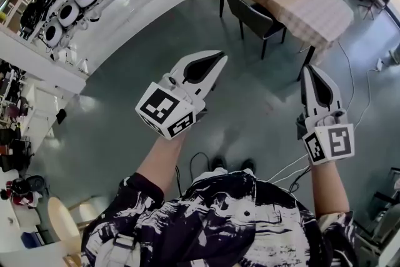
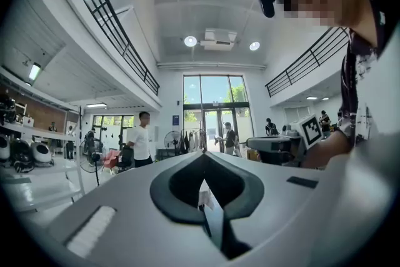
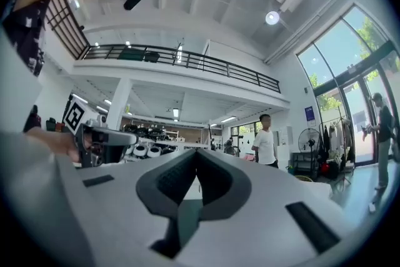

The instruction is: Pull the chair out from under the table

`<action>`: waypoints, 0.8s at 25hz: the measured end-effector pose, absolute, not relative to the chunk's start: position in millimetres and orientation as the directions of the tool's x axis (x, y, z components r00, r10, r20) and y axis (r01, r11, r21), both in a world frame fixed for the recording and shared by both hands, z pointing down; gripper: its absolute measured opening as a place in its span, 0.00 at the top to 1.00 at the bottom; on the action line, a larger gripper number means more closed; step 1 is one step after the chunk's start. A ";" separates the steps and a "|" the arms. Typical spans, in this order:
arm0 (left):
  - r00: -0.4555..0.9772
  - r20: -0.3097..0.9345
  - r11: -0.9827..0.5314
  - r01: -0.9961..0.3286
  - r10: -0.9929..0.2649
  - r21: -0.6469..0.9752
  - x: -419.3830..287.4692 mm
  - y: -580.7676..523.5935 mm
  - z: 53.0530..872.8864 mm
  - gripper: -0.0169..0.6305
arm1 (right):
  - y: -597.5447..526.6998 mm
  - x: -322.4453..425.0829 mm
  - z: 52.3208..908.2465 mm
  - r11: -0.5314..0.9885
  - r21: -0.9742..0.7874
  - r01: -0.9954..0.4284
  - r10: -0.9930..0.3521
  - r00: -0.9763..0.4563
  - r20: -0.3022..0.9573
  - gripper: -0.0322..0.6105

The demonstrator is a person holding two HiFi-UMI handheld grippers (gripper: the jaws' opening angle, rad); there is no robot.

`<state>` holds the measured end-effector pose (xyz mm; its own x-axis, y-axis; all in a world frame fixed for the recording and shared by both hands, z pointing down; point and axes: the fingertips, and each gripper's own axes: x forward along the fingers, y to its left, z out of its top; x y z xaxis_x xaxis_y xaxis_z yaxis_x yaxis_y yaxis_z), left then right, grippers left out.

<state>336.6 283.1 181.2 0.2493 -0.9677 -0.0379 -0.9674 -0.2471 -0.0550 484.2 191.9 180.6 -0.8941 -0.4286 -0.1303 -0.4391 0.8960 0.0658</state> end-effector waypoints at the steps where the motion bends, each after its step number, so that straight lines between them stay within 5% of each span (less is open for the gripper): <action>1: 0.256 -0.061 -0.253 -0.966 -0.965 -0.054 337.4 283.2 177.2 0.97 | 189.5 485.9 176.8 0.901 0.035 -0.432 -0.422 -0.892 -0.161 0.93; 2: 0.260 -0.086 -0.256 -0.965 -0.962 -0.056 337.6 282.8 172.9 0.92 | 187.3 487.9 172.2 0.905 0.014 -0.426 -0.415 -0.888 -0.198 0.58; 3: 0.263 -0.112 -0.257 -0.964 -0.958 -0.064 337.6 281.9 168.9 0.45 | 185.4 490.5 168.0 0.904 0.013 -0.427 -0.412 -0.881 -0.232 0.39; 4: 0.265 -0.131 -0.256 -0.963 -0.955 -0.080 337.8 281.3 166.1 0.28 | 184.3 493.0 165.4 0.901 0.032 -0.433 -0.412 -0.875 -0.254 0.30; 7: 0.261 -0.125 -0.245 -0.961 -0.957 -0.132 338.3 279.2 166.7 0.21 | 180.7 498.4 166.0 0.898 0.069 -0.434 -0.405 -0.878 -0.255 0.18; 20: 0.238 -0.079 -0.227 -0.965 -0.968 -0.129 291.5 299.8 192.8 0.21 | 190.5 450.0 185.0 0.912 0.110 -0.395 -0.373 -0.911 -0.178 0.17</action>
